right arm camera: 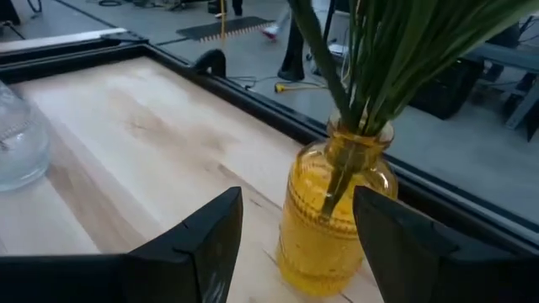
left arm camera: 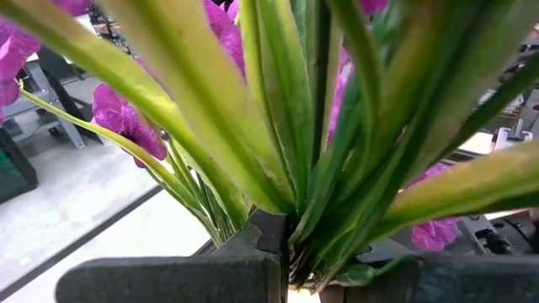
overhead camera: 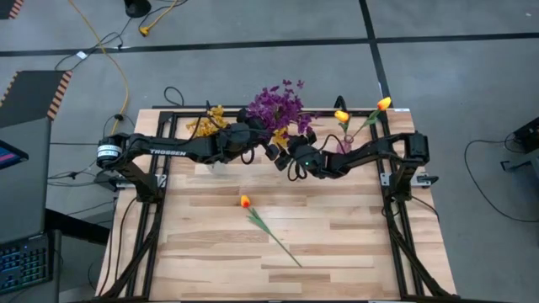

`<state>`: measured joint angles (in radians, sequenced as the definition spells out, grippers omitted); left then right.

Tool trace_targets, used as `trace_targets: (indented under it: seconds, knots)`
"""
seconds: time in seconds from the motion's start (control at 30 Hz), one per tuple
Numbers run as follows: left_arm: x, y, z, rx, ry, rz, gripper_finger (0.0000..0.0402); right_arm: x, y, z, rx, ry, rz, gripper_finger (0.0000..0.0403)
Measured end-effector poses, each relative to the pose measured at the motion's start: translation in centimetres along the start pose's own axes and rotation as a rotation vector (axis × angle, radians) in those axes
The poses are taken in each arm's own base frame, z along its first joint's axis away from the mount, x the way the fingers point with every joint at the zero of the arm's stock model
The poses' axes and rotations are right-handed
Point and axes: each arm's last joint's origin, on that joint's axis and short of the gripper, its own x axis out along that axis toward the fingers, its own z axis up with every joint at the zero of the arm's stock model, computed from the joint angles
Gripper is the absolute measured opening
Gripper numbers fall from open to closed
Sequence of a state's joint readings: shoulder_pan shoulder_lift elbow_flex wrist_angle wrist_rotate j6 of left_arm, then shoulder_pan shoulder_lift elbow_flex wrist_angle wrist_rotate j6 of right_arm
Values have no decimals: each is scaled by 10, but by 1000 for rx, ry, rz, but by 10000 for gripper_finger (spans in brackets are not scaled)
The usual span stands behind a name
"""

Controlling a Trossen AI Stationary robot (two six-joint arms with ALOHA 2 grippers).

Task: Sort flowers into vase by color
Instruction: Put the purple flowers into the yellow vase

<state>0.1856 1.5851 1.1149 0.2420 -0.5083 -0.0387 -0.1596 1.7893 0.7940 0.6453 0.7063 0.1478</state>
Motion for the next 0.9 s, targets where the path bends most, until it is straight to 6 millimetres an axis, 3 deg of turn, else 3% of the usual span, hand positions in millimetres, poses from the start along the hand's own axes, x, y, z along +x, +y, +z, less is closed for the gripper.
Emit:
trace_targets:
  seconds: [0.8,0.9]
  knots:
    - [0,0,0,-1,-1,0,18,15,-18,11,-27,-61,-6,254]
    - [0,0,0,-1,-1,0,18,18,-21,11,-25,-55,56,254]
